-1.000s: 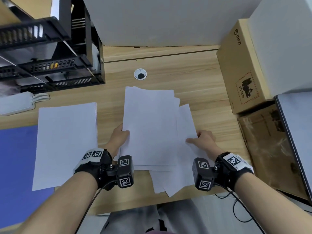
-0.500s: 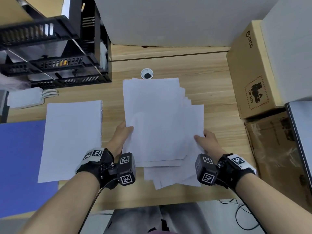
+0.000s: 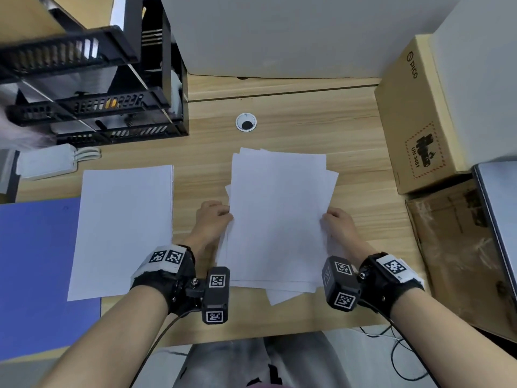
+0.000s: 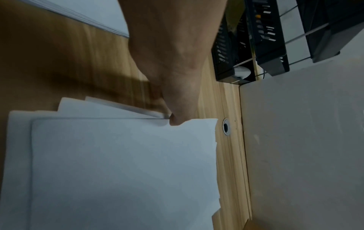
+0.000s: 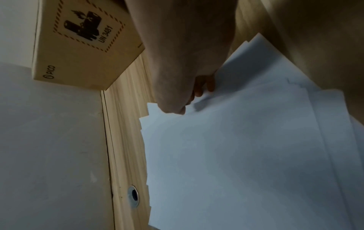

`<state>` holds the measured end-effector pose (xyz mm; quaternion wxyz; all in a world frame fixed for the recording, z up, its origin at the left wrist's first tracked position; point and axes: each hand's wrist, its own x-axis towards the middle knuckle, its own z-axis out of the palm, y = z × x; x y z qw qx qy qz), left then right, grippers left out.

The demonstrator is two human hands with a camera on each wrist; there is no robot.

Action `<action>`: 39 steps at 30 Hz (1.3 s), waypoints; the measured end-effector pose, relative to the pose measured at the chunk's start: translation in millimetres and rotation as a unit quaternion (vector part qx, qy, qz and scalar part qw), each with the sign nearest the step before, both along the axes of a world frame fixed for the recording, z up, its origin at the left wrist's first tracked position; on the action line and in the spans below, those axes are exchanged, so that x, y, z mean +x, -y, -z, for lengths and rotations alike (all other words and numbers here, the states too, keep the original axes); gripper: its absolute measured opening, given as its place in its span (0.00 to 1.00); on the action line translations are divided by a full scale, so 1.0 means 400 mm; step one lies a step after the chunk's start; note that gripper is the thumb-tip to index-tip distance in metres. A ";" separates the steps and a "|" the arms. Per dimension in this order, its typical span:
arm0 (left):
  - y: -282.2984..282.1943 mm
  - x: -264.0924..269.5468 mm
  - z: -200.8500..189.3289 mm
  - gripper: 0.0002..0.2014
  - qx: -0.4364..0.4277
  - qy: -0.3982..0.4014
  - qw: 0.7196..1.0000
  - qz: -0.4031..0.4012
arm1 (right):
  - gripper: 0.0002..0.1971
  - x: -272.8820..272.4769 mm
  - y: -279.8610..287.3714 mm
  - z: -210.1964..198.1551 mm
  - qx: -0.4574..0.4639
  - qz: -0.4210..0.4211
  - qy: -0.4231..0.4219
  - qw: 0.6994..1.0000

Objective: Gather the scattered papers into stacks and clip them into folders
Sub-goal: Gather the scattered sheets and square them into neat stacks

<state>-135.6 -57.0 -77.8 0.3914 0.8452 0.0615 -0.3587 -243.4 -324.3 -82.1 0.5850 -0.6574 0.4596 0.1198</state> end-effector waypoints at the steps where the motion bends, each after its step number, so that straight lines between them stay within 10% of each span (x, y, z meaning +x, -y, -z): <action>1: 0.004 0.003 -0.005 0.11 0.000 -0.002 1.000 0.007 | 0.08 -0.001 0.006 -0.005 -0.001 -0.006 -0.006 1.000; 15: 0.068 -0.051 -0.046 0.13 -0.152 -0.116 0.977 -0.094 | 0.21 -0.009 0.008 -0.017 0.043 -0.090 -0.061 0.993; 26: 0.066 -0.042 -0.050 0.19 -0.096 -0.083 0.977 -0.173 | 0.21 0.019 0.091 -0.092 0.001 -0.106 -0.013 0.994; 39: 0.082 -0.042 -0.059 0.04 -0.036 -0.140 0.969 -0.201 | 0.17 0.034 0.076 -0.060 -0.042 -0.190 -0.043 0.980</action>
